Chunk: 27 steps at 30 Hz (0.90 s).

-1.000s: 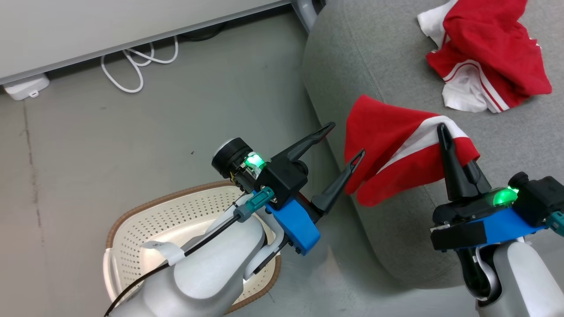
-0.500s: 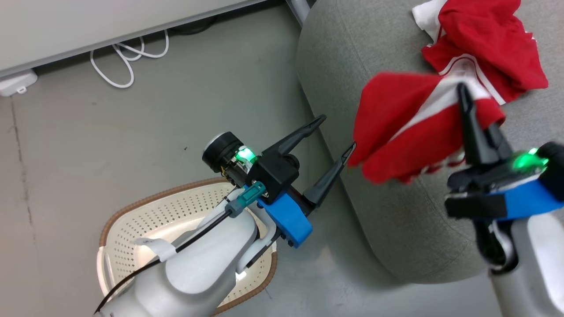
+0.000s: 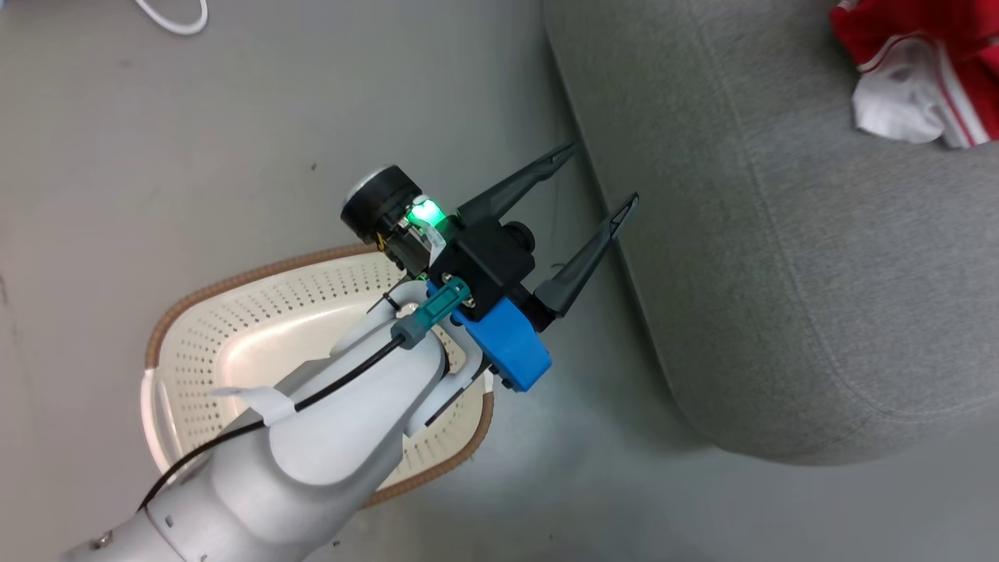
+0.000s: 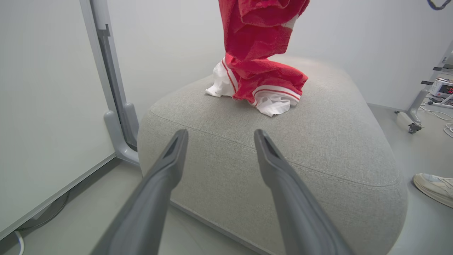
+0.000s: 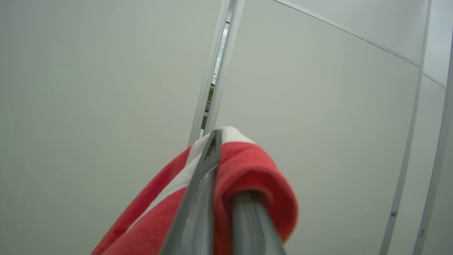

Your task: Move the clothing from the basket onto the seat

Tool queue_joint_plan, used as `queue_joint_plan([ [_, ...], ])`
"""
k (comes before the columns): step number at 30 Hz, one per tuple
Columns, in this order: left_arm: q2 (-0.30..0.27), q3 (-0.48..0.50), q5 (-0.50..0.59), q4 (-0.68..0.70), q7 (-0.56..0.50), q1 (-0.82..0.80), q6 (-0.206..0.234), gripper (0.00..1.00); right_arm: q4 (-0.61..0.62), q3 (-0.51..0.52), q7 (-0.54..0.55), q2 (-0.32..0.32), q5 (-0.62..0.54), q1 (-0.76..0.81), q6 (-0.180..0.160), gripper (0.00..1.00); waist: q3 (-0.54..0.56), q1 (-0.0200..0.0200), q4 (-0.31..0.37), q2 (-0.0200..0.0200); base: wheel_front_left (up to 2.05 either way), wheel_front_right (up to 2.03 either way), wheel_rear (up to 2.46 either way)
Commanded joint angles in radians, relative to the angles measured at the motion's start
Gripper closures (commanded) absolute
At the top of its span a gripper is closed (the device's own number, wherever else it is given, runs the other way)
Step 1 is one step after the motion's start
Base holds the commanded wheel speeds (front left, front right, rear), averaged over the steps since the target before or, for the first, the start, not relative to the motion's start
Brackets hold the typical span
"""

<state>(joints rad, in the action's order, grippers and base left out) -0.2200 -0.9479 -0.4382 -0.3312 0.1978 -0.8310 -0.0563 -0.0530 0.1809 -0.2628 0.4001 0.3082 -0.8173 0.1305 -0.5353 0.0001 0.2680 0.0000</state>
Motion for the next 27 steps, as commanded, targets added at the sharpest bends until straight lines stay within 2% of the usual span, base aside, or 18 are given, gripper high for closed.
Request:
queue_joint_plan([
  [1,-0.01,0.002,0.007,0.003,-0.001,-0.02,0.003,0.0,-0.011,0.01,-0.003,0.027,0.002,-0.029,0.0,1.0,-0.054,-0.0001,-0.016,0.0,0.0,0.0,0.0],
  [7,-0.023,-0.001,0.02,0.017,-0.008,-0.051,0.005,0.0,-0.146,0.085,-0.003,0.196,0.025,-0.135,0.0,1.0,-0.132,-0.0001,-0.027,0.0,0.0,0.0,0.0],
  [12,-0.028,0.002,0.025,0.026,-0.006,-0.067,0.01,0.0,-0.262,0.12,-0.003,0.272,0.036,-0.146,0.0,1.0,-0.181,-0.0001,-0.041,0.0,0.0,0.0,0.0],
  [16,-0.03,-0.005,0.03,0.033,-0.007,-0.079,0.01,0.0,-0.374,0.11,-0.003,0.288,0.018,-0.121,0.0,1.0,-0.207,-0.0001,-0.054,0.0,0.0,0.0,0.0],
  [27,-0.041,-0.009,0.031,0.04,-0.011,-0.098,0.012,0.0,-0.612,0.047,-0.003,0.196,0.016,-0.095,0.0,1.0,-0.243,-0.0001,-0.079,0.0,0.0,0.0,0.0],
])
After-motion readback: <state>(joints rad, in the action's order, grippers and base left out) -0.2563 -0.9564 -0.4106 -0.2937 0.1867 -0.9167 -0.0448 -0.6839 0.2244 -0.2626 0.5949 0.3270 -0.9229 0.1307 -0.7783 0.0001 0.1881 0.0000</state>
